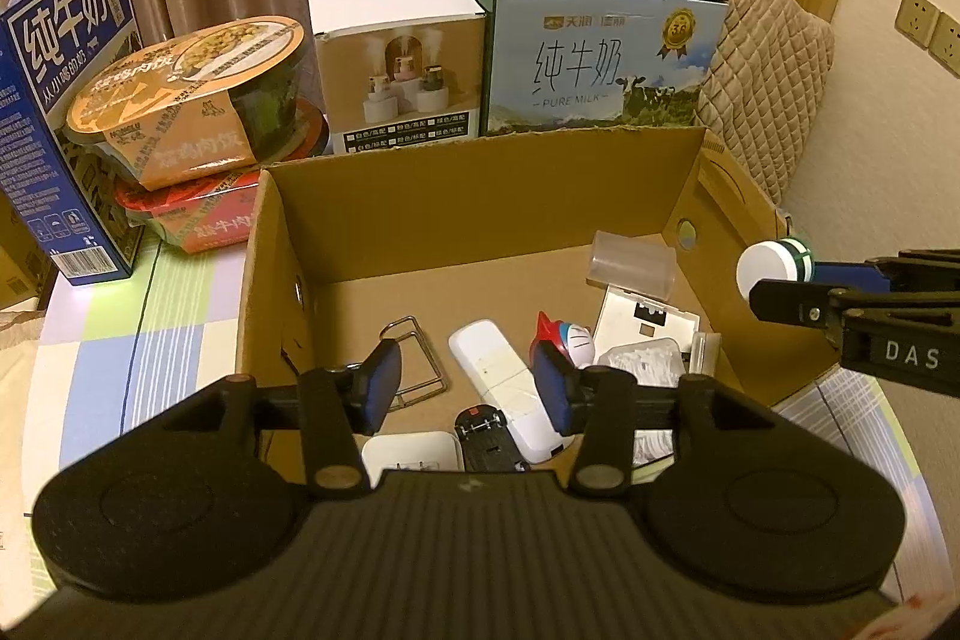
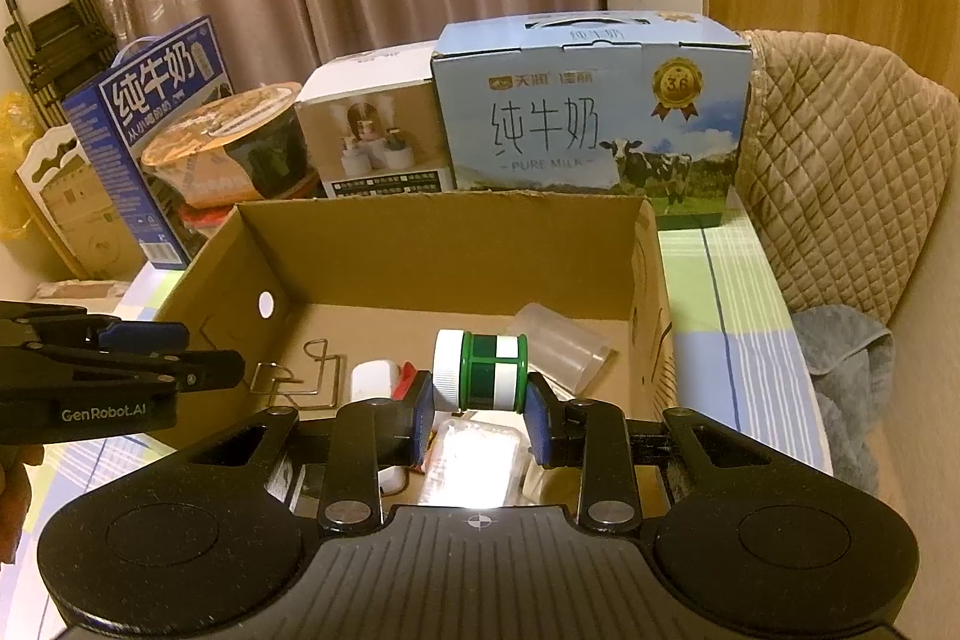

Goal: Organize rigid objects
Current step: 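Lower both items into the box and open both grippers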

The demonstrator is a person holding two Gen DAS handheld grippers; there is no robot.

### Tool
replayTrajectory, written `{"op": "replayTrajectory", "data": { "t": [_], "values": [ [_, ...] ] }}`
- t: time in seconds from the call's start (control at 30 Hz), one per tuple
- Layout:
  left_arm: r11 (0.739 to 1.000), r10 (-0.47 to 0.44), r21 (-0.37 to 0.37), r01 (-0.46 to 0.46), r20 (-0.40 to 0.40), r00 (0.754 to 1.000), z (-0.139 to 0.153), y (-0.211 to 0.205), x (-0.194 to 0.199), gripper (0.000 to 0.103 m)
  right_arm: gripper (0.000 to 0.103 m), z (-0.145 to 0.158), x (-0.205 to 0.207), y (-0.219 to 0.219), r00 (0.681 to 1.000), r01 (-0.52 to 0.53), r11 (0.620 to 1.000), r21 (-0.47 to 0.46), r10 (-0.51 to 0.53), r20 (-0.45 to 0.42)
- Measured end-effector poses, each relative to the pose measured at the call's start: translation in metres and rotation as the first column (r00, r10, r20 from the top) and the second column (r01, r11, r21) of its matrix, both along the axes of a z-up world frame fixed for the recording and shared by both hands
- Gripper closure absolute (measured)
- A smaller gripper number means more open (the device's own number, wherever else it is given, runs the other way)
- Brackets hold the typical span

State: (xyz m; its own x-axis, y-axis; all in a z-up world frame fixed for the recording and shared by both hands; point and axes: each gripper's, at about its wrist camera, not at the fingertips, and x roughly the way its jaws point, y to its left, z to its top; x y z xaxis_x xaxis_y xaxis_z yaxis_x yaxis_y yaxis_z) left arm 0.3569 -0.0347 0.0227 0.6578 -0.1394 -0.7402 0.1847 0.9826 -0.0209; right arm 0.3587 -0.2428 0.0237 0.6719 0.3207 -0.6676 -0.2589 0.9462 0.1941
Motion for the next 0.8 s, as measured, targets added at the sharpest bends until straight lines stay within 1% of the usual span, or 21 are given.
{"op": "replayTrajectory", "data": {
  "t": [0.33,0.4,0.43,0.47,0.5,0.53,0.6,0.8],
  "values": [
    [1.000,0.001,-0.002,-0.001,-0.002,1.000,-0.0025,0.0005,0.0005,0.056,0.075,-0.0020,0.0035,0.0010,1.000,0.003,1.000,0.000,-0.003,0.001],
    [1.000,0.003,-0.003,-0.003,-0.001,1.000,-0.0028,0.0009,0.0007,0.051,0.074,-0.0023,0.0059,0.0015,1.000,-0.003,1.000,0.011,0.003,0.004],
    [1.000,0.005,-0.003,-0.005,0.001,1.000,-0.0027,0.0010,0.0005,0.050,0.073,-0.0021,0.0073,0.0020,1.000,-0.011,1.000,0.019,0.011,0.004],
    [1.000,0.006,-0.002,-0.006,0.002,1.000,-0.0024,0.0010,0.0005,0.046,0.061,-0.0016,0.0076,0.0018,1.000,-0.007,1.000,0.020,0.007,0.009],
    [1.000,0.009,-0.001,-0.009,0.003,1.000,-0.0022,0.0011,0.0001,0.041,0.045,-0.0002,0.0074,0.0025,1.000,0.003,1.000,0.020,-0.003,0.016],
    [1.000,0.012,0.000,-0.012,0.004,1.000,-0.0020,0.0016,-0.0003,0.040,0.041,0.0008,0.0066,0.0015,1.000,0.010,1.000,0.027,-0.010,0.026],
    [1.000,0.015,0.001,-0.015,0.004,1.000,-0.0018,0.0019,-0.0011,0.034,0.040,0.0027,0.0050,0.0002,0.999,0.014,0.999,0.037,-0.016,0.037],
    [1.000,0.019,0.004,-0.019,0.006,1.000,0.0002,0.0021,-0.0053,0.025,0.039,0.0039,-0.0001,-0.0014,0.999,0.026,0.999,0.019,-0.026,0.032]
  ]
}}
